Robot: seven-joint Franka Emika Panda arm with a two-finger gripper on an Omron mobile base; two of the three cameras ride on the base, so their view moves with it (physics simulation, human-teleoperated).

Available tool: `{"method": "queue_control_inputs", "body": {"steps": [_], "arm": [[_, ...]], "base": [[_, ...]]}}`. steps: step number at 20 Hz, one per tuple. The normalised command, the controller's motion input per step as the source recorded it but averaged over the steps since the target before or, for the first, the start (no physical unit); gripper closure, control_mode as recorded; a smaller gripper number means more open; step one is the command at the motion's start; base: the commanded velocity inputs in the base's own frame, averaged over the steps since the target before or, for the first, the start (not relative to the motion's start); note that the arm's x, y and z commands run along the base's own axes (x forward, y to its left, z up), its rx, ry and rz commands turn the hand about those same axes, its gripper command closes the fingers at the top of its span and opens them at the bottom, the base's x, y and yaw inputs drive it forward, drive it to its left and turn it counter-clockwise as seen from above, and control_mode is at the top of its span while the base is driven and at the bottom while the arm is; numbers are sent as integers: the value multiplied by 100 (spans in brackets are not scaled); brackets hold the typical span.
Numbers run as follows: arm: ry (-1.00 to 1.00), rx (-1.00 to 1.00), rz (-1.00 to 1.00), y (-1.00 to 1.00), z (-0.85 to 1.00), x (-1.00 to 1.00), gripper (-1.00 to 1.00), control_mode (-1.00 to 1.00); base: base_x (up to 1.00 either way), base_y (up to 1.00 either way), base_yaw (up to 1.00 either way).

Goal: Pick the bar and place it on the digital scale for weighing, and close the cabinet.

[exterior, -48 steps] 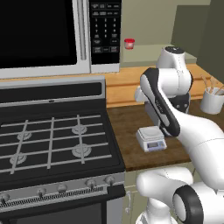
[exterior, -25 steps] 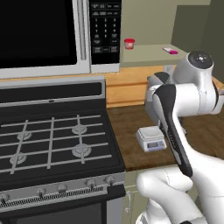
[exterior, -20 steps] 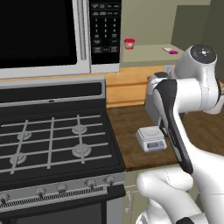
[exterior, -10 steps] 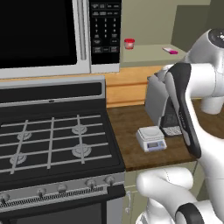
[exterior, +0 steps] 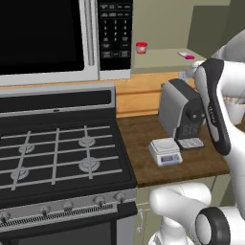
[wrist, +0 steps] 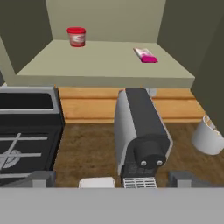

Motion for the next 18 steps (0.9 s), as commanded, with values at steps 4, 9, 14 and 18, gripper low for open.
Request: {"method": "queue_control_inputs", "body": {"steps": [4, 9, 14, 18], "arm": [[0, 0, 5, -29, 9, 40, -100, -100], [2, -2, 0, -6, 3, 64, -100, -100], [0, -2, -1, -12, 0, 57, -100, -100], [0, 0, 0, -40, 0, 46, -100, -100]], "base": [[0, 0, 0], [0, 0, 0], [0, 0, 0], [0, 0, 0]]}}
